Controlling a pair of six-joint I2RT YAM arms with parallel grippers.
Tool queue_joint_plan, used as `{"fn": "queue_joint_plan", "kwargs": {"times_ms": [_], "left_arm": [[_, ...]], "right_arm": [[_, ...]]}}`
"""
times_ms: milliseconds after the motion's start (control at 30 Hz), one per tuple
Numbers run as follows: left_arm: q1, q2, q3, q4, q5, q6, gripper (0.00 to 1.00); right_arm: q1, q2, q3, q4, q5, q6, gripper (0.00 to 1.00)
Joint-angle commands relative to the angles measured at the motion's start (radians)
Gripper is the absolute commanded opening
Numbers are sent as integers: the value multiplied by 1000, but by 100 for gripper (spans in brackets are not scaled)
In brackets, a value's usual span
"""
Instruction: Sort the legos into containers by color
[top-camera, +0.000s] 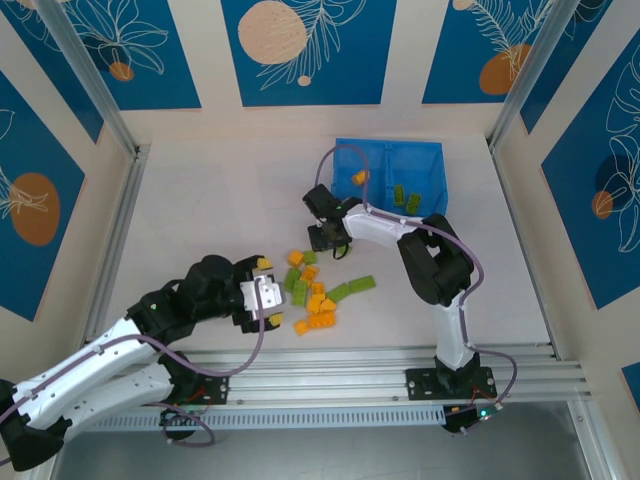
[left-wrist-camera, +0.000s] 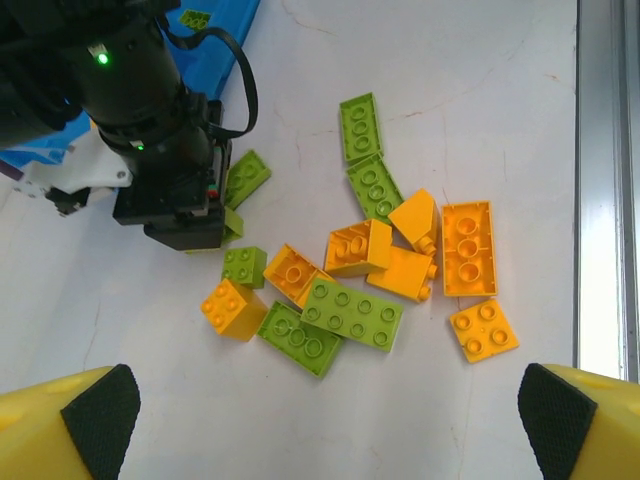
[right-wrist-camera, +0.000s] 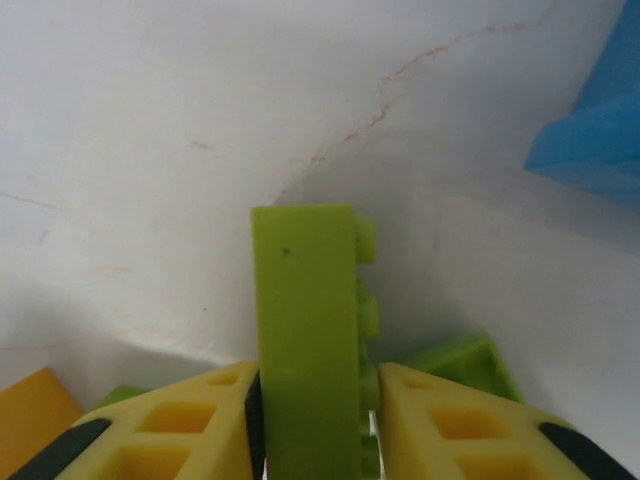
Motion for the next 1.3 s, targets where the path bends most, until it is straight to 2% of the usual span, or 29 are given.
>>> {"fn": "queue_joint_plan", "kwargs": {"times_ms": [0,167,267,433,567,700,800,900,1033,1267], "left_arm": [[-7,-22,-12,7,-17,16,100],[-7,-25,-18,15,-23,18,100],[-7,-30,-19,21,-26,22,100],[-7,-67,-40,49,-34,26,100],[-6,-98,-53,91,-76,3,100],[-4,-117,-56,119,-109,-4,100],[-3,-126,-58,119,-107,-1,100],[-1,-128,-56,109,-105,-4,100],[0,-130,-58,103,-111,-4,100],[1,-128,-60,97,-120,-13,100]], "right_arm": [[8,15,31,2,17,-7,33],[9,6,34,-8,22,-11,27],[16,-49,18,-8,34,-6,25],[26,-242,-80,35,11,19,24],[12,-428,-169,67,38,38,24],[-70,-607,-260,123,83,45,23],[-217,-670,-297,155,66,43,22],[-365,-624,-277,141,54,26,22],[-505,-464,-203,132,15,18,22],[-592,-176,-6,88,-43,61,24]]}}
